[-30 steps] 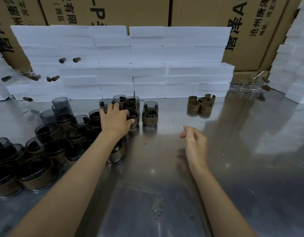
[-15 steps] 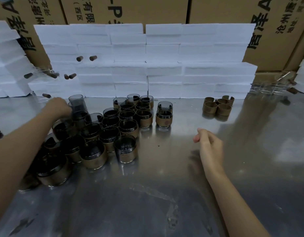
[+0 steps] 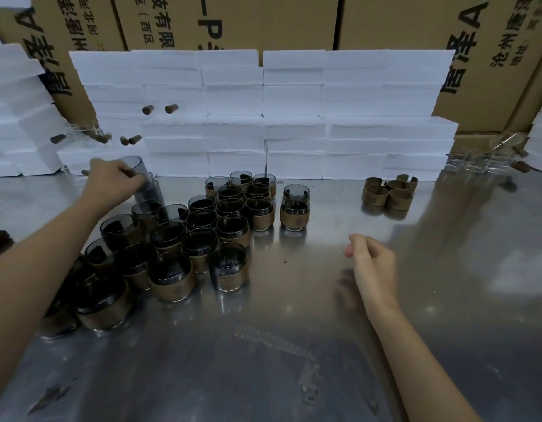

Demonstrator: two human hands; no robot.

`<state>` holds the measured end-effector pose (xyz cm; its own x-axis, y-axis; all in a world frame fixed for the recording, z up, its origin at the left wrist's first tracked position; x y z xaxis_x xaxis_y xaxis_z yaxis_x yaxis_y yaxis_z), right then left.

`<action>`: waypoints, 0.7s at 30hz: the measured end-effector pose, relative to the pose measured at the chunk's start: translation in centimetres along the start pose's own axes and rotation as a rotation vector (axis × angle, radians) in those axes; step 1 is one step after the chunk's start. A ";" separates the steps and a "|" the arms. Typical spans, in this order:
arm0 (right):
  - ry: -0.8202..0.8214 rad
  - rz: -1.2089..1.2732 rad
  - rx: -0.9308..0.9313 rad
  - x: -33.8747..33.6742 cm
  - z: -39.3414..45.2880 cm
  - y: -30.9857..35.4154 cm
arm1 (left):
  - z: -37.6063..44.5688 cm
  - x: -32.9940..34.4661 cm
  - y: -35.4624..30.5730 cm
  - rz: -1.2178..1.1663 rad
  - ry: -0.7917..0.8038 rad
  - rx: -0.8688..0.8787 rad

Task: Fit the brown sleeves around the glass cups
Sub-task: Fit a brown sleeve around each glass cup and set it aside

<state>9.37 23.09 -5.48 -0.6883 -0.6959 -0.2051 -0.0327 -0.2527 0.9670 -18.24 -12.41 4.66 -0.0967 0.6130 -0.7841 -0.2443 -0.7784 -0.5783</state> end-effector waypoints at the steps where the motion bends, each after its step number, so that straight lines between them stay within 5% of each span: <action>1: -0.002 0.002 0.000 0.0 0.0 0.0 | -0.2 -0.1 -1.3 -0.046 -0.028 0.029; 4: -0.019 0.011 0.017 -0.1 0.0 0.0 | -1.8 0.7 -6.3 -0.143 -0.016 0.147; 8: -0.042 0.045 -0.002 -0.4 0.1 0.0 | -6.2 4.1 -13.2 -0.372 0.214 0.255; 11: -0.056 0.150 0.001 -0.7 0.0 0.2 | -11.3 8.4 -17.1 -0.714 0.479 0.220; 15: -0.057 0.258 0.054 -1.0 0.0 0.8 | -17.3 14.6 -19.7 -0.848 0.690 0.153; 21: 0.179 0.261 0.154 -0.9 -0.1 1.3 | -20.2 18.8 -19.8 -1.224 0.823 -0.019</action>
<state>10.05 23.28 -4.05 -0.5506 -0.8337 0.0416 0.0089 0.0439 0.9990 4.29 11.79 -3.13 0.7210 0.6322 0.2838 0.2451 0.1505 -0.9578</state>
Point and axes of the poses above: each hand's wrist, its own z-axis towards the middle knuckle, its own x-axis out of the palm, y = z × x, the point moved 2 cm from there along z, towards the middle knuckle, and after that the axes turned 11 degrees about y, right-handed, at the moved point
